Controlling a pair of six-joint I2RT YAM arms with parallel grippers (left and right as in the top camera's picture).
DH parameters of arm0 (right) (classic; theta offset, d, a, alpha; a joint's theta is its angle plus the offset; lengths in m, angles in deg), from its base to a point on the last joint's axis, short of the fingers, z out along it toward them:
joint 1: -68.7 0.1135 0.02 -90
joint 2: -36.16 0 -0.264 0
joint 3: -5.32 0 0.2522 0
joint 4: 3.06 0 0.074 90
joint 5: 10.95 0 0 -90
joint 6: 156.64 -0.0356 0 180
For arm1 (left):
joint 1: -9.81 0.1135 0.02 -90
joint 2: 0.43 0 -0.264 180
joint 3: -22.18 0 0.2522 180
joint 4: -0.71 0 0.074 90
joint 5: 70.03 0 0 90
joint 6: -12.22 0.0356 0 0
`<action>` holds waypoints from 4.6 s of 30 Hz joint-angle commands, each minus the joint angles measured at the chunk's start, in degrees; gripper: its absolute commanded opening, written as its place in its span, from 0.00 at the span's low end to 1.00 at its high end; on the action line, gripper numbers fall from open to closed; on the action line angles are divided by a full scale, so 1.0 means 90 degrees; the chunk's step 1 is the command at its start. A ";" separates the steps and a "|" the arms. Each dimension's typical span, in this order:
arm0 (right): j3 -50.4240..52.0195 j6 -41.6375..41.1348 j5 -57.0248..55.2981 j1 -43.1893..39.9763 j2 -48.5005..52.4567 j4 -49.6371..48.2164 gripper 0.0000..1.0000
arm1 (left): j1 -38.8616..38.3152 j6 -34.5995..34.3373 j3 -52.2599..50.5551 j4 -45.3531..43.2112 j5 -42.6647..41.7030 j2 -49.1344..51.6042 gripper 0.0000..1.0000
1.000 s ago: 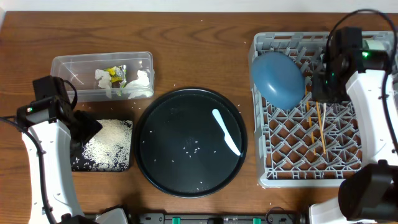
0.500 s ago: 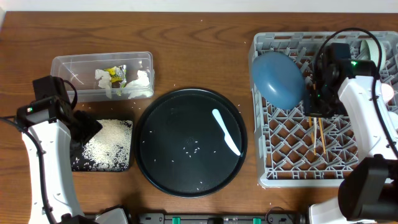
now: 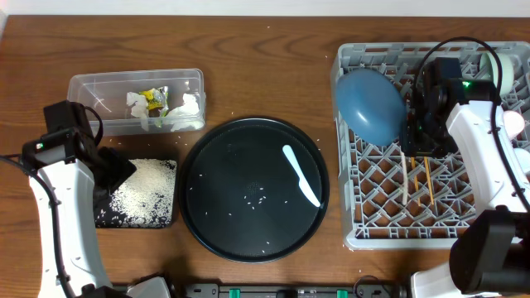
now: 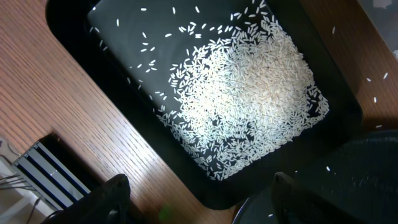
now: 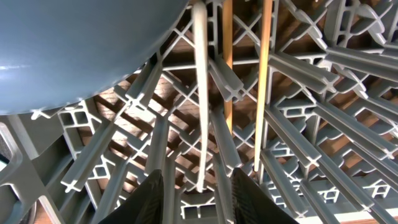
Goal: Sort waste into correct bins and load items into the dishwasher rack
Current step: 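Carry the white spoon to the rack and insert it upright, then return the right gripper to the round tray and grasp the white knife, then carry the white knife to the rack and insert it upright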
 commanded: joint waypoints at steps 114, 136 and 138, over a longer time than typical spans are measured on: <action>-0.0080 -0.0282 -0.0491 0.0461 -0.1117 -0.0491 0.01 | 0.0039 -0.0034 -0.0029 0.0015 0.0010 0.0024 0.73; 0.1231 -0.0284 -0.0653 0.0401 -0.1115 -0.1207 0.04 | 0.0039 -0.0034 -0.0029 0.0017 0.0010 0.0024 0.73; 0.1231 -0.0287 -0.0653 0.0401 -0.1115 -0.1209 0.17 | 0.0039 -0.0034 -0.0029 0.0017 0.0010 0.0024 0.73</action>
